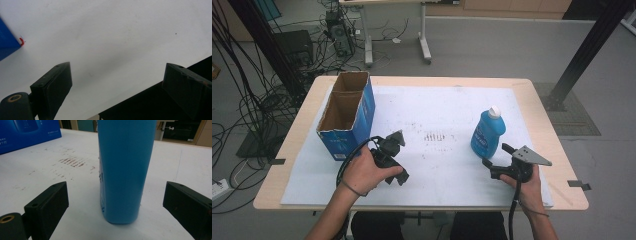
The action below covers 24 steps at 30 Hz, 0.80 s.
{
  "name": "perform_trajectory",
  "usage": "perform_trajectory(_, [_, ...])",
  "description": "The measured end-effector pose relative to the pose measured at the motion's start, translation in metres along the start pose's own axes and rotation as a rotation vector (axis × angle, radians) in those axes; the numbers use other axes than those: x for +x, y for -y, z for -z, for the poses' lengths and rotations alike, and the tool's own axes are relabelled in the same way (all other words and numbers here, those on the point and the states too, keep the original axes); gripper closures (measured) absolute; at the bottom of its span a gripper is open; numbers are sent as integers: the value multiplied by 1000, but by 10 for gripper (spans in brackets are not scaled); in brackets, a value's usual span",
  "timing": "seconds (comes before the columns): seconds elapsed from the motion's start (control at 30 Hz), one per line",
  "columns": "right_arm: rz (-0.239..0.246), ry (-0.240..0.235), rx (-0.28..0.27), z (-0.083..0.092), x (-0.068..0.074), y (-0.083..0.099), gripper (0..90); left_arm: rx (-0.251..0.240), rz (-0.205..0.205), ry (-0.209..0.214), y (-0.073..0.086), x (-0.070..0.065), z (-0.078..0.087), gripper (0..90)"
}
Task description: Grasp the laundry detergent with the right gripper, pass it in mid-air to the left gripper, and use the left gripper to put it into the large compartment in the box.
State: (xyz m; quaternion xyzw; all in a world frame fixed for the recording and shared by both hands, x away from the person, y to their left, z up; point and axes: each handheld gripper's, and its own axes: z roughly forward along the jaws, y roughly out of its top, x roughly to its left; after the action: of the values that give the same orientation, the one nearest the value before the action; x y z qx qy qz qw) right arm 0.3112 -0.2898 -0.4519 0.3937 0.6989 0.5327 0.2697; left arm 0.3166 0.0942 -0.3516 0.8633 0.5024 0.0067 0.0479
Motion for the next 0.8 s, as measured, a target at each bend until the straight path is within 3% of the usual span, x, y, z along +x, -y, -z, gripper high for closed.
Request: perform_trajectory(0.8, [3, 7, -37, -25, -9, -9, 45, 8, -5, 0, -3, -1, -2, 92])
